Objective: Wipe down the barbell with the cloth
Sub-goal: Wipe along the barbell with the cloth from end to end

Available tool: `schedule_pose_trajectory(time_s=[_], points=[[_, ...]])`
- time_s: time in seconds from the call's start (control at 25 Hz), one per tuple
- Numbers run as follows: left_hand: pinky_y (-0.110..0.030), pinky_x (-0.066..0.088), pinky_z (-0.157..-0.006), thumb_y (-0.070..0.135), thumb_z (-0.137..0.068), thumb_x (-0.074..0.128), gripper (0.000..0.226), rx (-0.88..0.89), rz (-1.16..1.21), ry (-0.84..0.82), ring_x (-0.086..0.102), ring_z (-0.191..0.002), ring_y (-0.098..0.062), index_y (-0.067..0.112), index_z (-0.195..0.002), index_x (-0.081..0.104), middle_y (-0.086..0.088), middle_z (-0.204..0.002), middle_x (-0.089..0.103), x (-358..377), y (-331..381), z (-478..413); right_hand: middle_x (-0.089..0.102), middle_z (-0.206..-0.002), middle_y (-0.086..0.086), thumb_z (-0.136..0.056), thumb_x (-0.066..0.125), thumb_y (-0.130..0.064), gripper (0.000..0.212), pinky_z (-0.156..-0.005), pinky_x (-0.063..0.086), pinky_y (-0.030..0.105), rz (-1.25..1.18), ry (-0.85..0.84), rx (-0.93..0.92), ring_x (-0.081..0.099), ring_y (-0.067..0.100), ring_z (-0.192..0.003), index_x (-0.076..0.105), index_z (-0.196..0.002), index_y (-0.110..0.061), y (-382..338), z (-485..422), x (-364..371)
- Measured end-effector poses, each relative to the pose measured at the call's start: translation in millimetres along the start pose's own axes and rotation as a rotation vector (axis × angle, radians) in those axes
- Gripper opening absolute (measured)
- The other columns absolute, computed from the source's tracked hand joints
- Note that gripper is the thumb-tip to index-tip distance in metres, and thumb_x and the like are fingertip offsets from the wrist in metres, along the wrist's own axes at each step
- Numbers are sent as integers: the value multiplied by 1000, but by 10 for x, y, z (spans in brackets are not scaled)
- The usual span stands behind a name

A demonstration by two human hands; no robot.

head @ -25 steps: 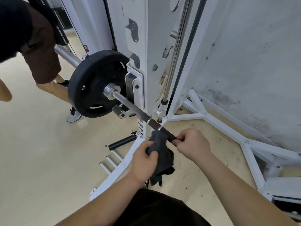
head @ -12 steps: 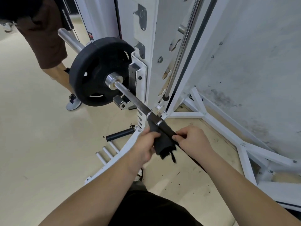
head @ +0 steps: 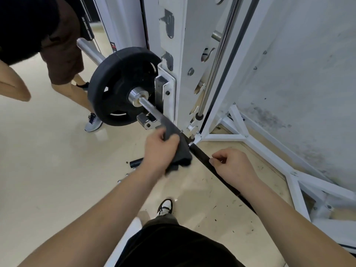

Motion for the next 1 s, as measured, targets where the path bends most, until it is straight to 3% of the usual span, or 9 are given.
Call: schedule_pose_trajectory(time_s=[0.12,0.2,0.28,0.4,0.52,0.68,0.76,0.88,1.0], points=[[-29,51,-63,23,-90,56,28,574,-652,-66,63,-82,-17,30,-116,61,5,-91,67,-32,426,-308,73,-76,-7,-92,64,-25,19,-75,59,41,-56,-14,21,69,17,-75,75,-77,-21,52,37,-17],[-43,48,-85,27,-93,50,36,577,-1226,-278,56,-109,-26,38,-126,60,3,-110,65,166,461,-525,71,-73,-1,-91,59,-21,23,-73,59,44,-77,-1,43,67,23,-74,72,-73,-15,134,94,-49],[-54,38,-97,32,-93,46,33,479,-1532,-396,48,-116,-29,40,-118,65,3,-114,62,407,432,-579,70,-72,-1,-92,59,-20,24,-71,58,39,-107,13,87,66,21,-71,73,-74,-14,278,169,-130],[-50,39,-97,34,-89,44,26,631,-1457,-620,57,-101,-23,40,-101,66,9,-94,66,707,348,-276,55,-57,-7,-92,60,-21,28,-61,46,29,-121,-19,136,49,13,-55,68,-68,-9,504,320,-236],[-42,45,-88,34,-87,45,29,783,-1365,-772,62,-93,-19,44,-105,65,13,-93,68,637,274,-89,49,-55,-5,-90,59,-20,28,-61,42,31,-92,-19,141,44,14,-55,61,-66,-5,666,470,-312],[-44,42,-85,30,-95,44,30,651,-1420,-365,54,-107,-27,39,-117,62,4,-108,65,591,199,-109,75,-84,-11,-88,67,-27,13,-80,60,39,-62,-9,144,70,15,-82,75,-78,-23,748,692,-375],[-41,47,-82,28,-91,45,35,786,-1327,-366,52,-108,-29,37,-119,65,5,-111,65,795,-66,285,74,-96,-6,-86,73,-37,14,-85,60,42,5,-26,153,70,18,-90,77,-93,-26,773,793,-370],[-40,53,-81,25,-91,49,43,964,-1173,-574,51,-111,-27,40,-130,62,12,-121,63,787,-349,629,72,-97,1,-83,72,-44,31,-81,60,45,163,6,135,69,25,-88,77,-98,-16,835,887,-369],[-42,54,-86,22,-97,49,45,840,-1208,-353,51,-118,-27,38,-138,57,7,-128,62,667,-285,231,72,-100,6,-84,70,-46,38,-79,61,45,214,52,135,70,28,-89,74,-98,-11,909,975,-366]])
Point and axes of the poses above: each hand's wrist, its own z-axis away from the middle knuckle, its own x-axis out of the palm, y = z × x, the point moved 1 cm from there along -z, towards the middle knuckle
